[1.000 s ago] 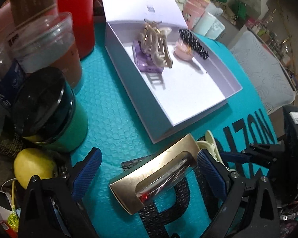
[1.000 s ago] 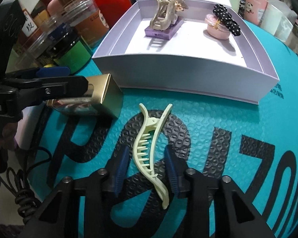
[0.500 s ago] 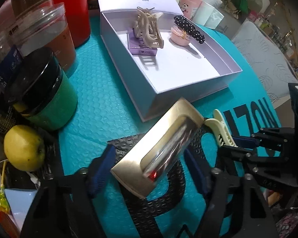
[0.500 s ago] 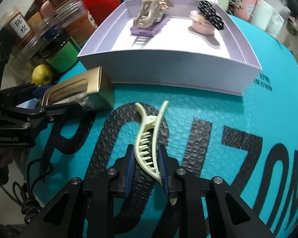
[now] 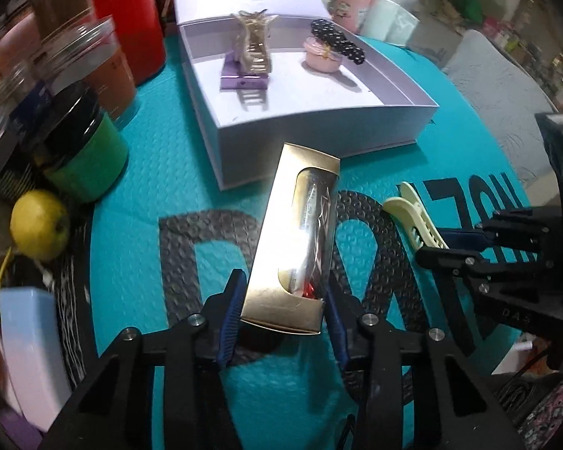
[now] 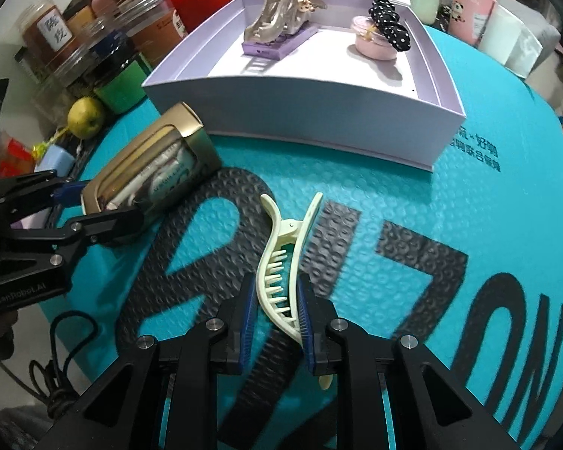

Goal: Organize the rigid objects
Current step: 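Lift the gold case with left tool while right tool lifts the cream clip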

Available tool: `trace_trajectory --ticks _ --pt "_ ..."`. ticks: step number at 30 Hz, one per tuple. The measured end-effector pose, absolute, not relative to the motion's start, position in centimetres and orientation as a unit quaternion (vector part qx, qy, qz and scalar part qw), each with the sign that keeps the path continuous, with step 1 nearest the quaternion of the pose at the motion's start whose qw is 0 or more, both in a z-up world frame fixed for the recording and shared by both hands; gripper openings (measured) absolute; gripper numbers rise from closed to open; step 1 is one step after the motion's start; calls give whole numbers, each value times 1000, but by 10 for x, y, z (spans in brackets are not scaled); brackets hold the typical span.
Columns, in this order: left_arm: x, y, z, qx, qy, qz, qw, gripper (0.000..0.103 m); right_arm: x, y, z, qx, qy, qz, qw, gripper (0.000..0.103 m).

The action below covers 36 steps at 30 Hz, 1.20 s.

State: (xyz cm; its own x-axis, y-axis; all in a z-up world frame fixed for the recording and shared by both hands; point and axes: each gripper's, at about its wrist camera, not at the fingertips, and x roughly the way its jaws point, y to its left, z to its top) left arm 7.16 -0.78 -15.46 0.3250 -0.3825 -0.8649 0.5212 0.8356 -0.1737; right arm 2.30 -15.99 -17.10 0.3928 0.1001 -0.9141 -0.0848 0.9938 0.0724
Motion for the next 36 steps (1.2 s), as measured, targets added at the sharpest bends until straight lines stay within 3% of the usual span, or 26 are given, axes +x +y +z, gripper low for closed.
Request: trace_trajectory --ticks 17,25,30,36 --pt "16 -30 -150 60 519 -225 823 38 -29 -183 -169 -23 554 106 825 21" --pt "26 -38 -156 26 536 -202 819 40 -34 -190 -169 -25 554 113 824 22" --pt "40 -48 -163 46 549 -182 814 40 -32 -188 -170 -44 556 117 822 35" --pt "55 -56 -163 48 545 -172 819 40 -28 -188 -170 -44 556 118 822 42"
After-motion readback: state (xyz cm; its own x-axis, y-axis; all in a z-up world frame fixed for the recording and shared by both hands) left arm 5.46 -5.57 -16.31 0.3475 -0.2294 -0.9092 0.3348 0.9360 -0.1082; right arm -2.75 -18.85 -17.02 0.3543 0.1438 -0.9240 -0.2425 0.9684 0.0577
